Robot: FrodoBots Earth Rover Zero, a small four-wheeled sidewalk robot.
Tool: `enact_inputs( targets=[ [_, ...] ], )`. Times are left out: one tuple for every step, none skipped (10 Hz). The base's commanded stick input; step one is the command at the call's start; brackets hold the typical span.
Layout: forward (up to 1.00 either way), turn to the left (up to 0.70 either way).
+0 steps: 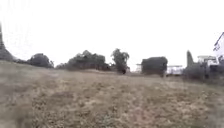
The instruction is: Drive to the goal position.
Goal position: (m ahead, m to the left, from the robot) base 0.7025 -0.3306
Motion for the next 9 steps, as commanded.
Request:
enact_inputs(
  targets=[
    [0.0,0.55],
    [0.0,0.7],
    [0.0,0.7],
    [0.0,0.7],
    [0.0,0.7],
    [0.0,0.7],
    [0.0,0.7],
    [0.0,0.7],
    [0.0,0.7]
  ],
)
